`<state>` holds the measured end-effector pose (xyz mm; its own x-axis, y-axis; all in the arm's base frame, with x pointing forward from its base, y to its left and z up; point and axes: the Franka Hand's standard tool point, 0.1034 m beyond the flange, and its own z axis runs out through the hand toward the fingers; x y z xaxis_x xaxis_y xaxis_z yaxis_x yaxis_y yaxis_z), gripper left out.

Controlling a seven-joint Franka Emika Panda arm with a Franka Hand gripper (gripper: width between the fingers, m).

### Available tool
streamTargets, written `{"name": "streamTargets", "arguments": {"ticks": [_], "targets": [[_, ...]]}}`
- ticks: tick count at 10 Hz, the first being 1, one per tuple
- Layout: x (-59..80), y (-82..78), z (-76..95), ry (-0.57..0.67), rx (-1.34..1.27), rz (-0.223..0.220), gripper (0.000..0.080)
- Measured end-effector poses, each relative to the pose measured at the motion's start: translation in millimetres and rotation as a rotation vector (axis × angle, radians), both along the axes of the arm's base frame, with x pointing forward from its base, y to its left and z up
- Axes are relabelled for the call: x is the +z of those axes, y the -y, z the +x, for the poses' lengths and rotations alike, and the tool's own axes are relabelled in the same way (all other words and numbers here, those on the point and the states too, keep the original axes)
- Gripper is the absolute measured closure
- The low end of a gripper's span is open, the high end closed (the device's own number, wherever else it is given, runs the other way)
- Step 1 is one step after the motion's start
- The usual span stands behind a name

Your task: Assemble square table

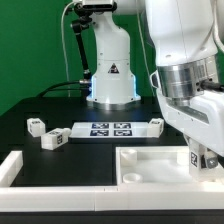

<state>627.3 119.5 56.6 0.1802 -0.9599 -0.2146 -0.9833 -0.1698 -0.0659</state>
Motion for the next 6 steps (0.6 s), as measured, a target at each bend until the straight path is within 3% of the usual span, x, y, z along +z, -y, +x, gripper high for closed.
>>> {"name": "streamTargets", "arguments": {"ticks": [6], "targets": [[-1.6,-2.1,-0.8,-0.08,-0.364,0.005,0.0522]]}}
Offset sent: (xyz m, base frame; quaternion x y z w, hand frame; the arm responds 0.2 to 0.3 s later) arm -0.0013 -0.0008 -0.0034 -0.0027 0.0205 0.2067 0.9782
